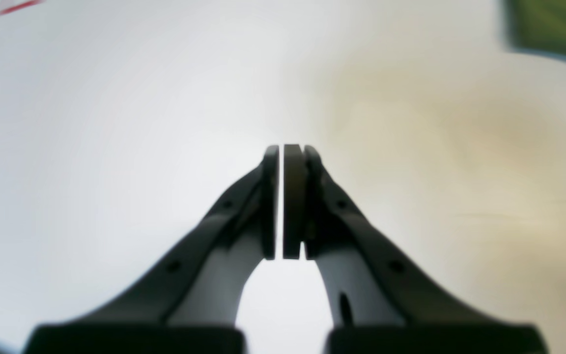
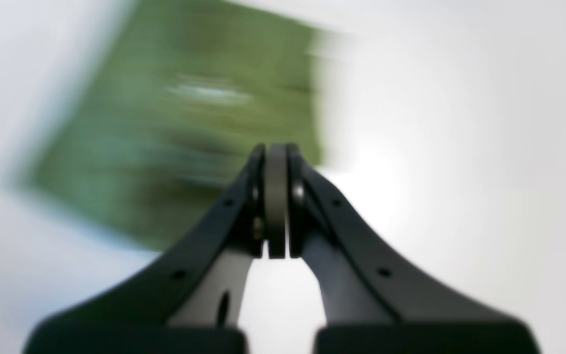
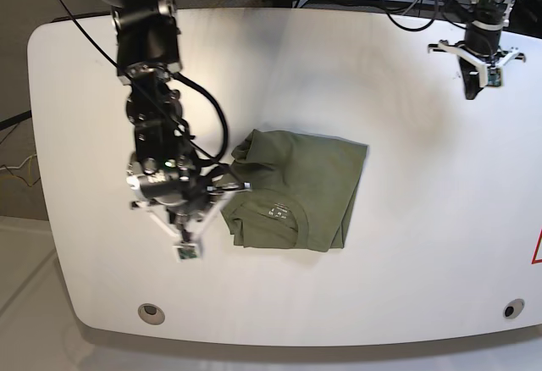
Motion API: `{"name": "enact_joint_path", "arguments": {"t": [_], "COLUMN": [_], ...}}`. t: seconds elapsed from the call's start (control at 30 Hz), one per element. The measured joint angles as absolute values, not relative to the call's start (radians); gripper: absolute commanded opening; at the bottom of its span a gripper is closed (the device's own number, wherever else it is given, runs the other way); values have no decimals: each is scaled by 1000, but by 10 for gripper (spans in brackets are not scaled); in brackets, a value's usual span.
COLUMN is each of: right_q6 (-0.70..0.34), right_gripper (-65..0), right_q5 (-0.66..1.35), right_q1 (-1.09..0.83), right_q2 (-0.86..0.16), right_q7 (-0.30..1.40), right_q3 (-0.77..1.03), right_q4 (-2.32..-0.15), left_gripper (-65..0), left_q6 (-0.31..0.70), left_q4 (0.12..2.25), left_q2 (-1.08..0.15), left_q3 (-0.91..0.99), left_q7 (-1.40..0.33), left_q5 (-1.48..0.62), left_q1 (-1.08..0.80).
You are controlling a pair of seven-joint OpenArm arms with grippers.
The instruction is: Fold the T-shirt properly
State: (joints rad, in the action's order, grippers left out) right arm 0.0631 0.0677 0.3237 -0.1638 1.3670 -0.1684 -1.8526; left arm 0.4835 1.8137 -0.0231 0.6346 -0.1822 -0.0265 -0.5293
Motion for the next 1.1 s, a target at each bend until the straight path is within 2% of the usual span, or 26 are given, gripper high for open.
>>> {"name": "enact_joint_path", "arguments": {"t": [0.2, 0.47, 0.83, 1.1], "right_q6": [63, 52, 53, 48], "right_gripper": [-650, -650, -650, -650], "right_q5": [16, -49, -46, -34], "right_q1": [204, -26, -376, -572], "right_q2": [-311, -394, -383, -326], "right_q7": [1384, 1375, 1220, 1071], "right_q3": [-78, 146, 402, 512], "right_q4": [-1899, -1902, -1899, -1885], "left_gripper": [-650, -650, -650, -650], "left_q6": [583, 661, 665, 675], "left_q4": [1826, 1823, 1787, 1708], "left_q2": [-3, 17, 120, 168], "left_q3": [841, 1006, 1095, 1134], "left_q7": [-178, -182, -181, -177], "left_q5": [-22, -18, 65, 107], "left_q1": [-527, -527, -529, -518]}}
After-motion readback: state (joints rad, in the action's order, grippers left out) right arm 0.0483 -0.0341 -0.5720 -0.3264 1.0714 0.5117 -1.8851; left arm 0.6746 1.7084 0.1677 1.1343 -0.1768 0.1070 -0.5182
